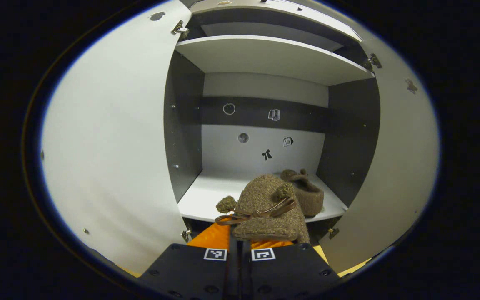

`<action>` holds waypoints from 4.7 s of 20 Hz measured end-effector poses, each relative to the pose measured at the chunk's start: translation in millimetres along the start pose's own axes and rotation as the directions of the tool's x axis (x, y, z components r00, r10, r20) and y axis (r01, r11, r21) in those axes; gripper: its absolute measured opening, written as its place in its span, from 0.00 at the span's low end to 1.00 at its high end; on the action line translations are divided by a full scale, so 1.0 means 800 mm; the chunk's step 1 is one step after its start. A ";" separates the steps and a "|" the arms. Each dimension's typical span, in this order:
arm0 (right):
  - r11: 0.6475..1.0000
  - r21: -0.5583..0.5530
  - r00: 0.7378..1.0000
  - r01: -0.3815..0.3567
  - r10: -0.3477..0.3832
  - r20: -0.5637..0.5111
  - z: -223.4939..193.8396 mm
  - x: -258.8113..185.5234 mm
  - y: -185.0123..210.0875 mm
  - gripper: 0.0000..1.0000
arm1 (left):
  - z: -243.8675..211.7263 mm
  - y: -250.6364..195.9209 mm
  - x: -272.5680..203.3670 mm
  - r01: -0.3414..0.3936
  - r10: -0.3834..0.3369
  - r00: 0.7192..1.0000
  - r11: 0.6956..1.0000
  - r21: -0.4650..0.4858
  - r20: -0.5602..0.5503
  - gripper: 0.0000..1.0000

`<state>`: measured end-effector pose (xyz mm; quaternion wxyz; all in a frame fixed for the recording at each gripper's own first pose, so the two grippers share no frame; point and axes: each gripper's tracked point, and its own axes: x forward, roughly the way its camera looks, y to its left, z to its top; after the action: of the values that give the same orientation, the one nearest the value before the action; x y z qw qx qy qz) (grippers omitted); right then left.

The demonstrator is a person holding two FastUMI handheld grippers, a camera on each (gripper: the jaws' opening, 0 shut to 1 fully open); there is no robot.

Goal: Grab one shoe with the right hand and put it into the shoe cabinet, grab the other shoe with the left hand and put it into the shoe cabinet; then close the right door with the right hand and the left door with the left hand.

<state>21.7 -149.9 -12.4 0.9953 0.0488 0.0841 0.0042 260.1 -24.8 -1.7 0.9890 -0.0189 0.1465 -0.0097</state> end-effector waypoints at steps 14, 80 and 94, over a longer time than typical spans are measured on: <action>0.992 0.009 0.992 0.125 -0.125 -0.017 -0.007 0.003 -0.074 0.99 | -0.007 -0.005 0.257 -0.066 0.086 0.958 0.995 0.081 -0.275 0.07; 0.996 0.024 0.991 0.089 -0.091 0.098 0.047 0.090 0.019 0.98 | -0.051 0.211 -0.309 -0.176 0.180 0.959 0.984 -0.038 0.218 0.97; 0.989 0.041 0.987 -0.139 0.136 0.082 0.028 0.109 0.186 0.98 | -0.026 0.330 -0.278 -0.293 0.303 0.922 0.953 -0.078 0.243 0.96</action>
<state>111.7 -2.7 9.3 0.9937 0.0777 0.0413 0.0689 45.0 243.4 31.9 0.9889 -0.0174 0.0211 0.1460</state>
